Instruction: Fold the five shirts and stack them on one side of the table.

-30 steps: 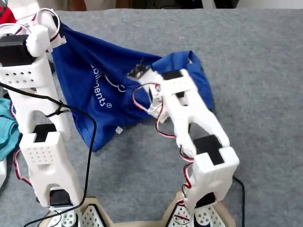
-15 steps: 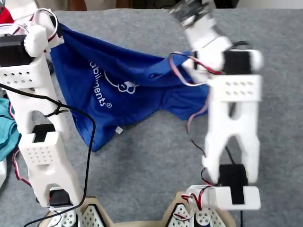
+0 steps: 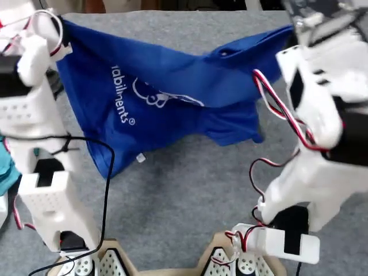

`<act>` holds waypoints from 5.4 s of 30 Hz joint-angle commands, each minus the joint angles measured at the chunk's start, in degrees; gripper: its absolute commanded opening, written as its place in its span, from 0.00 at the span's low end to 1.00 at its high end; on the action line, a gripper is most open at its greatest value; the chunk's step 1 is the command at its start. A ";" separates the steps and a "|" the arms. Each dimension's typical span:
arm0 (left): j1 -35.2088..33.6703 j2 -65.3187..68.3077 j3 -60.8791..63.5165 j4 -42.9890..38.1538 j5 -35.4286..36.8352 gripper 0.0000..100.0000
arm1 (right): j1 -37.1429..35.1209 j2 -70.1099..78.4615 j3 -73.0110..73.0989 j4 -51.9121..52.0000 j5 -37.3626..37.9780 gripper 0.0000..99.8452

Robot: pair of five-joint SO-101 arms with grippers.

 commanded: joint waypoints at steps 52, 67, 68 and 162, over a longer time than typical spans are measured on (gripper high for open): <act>-0.35 -46.81 37.10 0.44 -1.67 0.02 | 10.15 -21.32 -3.56 -29.63 6.86 0.01; -0.44 -46.90 26.37 0.44 -1.67 0.02 | 9.89 -21.14 -3.56 -37.01 15.12 0.01; -0.44 -46.90 24.88 0.44 -1.67 0.02 | 9.89 -21.14 -3.56 -37.54 15.38 0.01; -0.62 -46.90 80.09 -25.58 -6.51 0.02 | 6.02 -16.48 29.41 -29.89 15.03 0.01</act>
